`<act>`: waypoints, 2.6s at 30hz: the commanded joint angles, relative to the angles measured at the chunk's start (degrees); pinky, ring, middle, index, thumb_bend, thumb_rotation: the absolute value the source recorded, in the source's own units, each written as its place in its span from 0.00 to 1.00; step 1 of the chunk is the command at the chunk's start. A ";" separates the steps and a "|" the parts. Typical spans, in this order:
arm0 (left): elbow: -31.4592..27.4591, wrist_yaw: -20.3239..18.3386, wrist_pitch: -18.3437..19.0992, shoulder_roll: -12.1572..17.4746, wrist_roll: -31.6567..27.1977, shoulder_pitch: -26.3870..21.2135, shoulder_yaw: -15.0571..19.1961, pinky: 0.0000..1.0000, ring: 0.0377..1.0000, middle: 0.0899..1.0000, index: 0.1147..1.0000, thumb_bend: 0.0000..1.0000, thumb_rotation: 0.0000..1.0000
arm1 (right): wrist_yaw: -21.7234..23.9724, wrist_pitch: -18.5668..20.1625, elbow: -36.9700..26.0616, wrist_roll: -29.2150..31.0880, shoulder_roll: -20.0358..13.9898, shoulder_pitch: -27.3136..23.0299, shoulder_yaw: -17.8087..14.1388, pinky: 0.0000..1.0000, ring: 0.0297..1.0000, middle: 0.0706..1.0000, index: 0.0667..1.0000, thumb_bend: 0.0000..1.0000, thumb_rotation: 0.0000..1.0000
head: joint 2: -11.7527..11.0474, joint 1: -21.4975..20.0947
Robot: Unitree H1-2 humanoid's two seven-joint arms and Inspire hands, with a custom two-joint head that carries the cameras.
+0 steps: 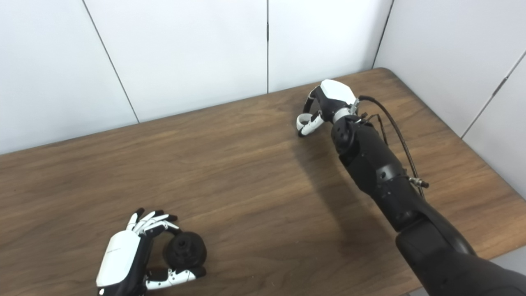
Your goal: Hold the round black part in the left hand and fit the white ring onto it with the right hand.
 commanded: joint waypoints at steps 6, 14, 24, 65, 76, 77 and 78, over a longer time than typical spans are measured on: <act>-0.39 -2.41 1.60 0.36 0.88 1.17 -0.63 1.00 0.86 0.74 0.42 0.52 0.05 | -0.90 -0.70 -0.47 -0.65 -3.17 -2.05 0.68 1.00 0.99 0.88 0.45 0.52 0.13 | 0.05 0.00; -0.92 -3.16 2.38 -0.01 1.73 1.11 -1.19 1.00 0.87 0.74 0.42 0.52 0.05 | 1.87 -1.81 -5.67 -0.54 -4.57 -0.84 1.71 1.00 1.00 0.89 0.45 0.52 0.13 | 0.33 1.56; -1.06 -3.28 3.17 -0.85 2.62 1.10 -2.07 1.00 0.87 0.74 0.42 0.52 0.05 | 10.79 -0.77 -21.35 -1.25 -3.87 -0.06 4.94 1.00 1.00 0.91 0.45 0.52 0.13 | 0.15 3.60; -0.44 -2.82 8.42 -7.34 8.75 -0.30 -7.68 1.00 0.87 0.74 0.41 0.52 0.05 | 33.65 -0.69 -59.69 -0.81 6.18 17.43 10.02 1.00 1.00 0.91 0.45 0.52 0.14 | 3.69 17.51; -0.83 -4.09 10.29 -7.95 9.33 -0.86 -8.67 1.00 0.88 0.75 0.42 0.52 0.05 | 32.27 -3.35 -57.20 -1.38 7.87 17.89 10.29 1.00 1.00 0.92 0.45 0.52 0.14 | 4.46 18.38; -0.78 -3.91 10.31 -8.03 9.37 -0.89 -8.73 1.00 0.88 0.75 0.42 0.52 0.05 | 32.00 -3.64 -56.95 -1.38 8.09 17.92 10.29 1.00 1.00 0.92 0.45 0.52 0.14 | 4.56 18.47; -0.69 -3.65 10.27 -8.07 9.44 -0.93 -8.78 1.00 0.87 0.75 0.41 0.52 0.05 | 31.68 -3.96 -56.68 -1.37 8.32 17.94 10.30 1.00 1.00 0.91 0.45 0.52 0.14 | 4.56 18.47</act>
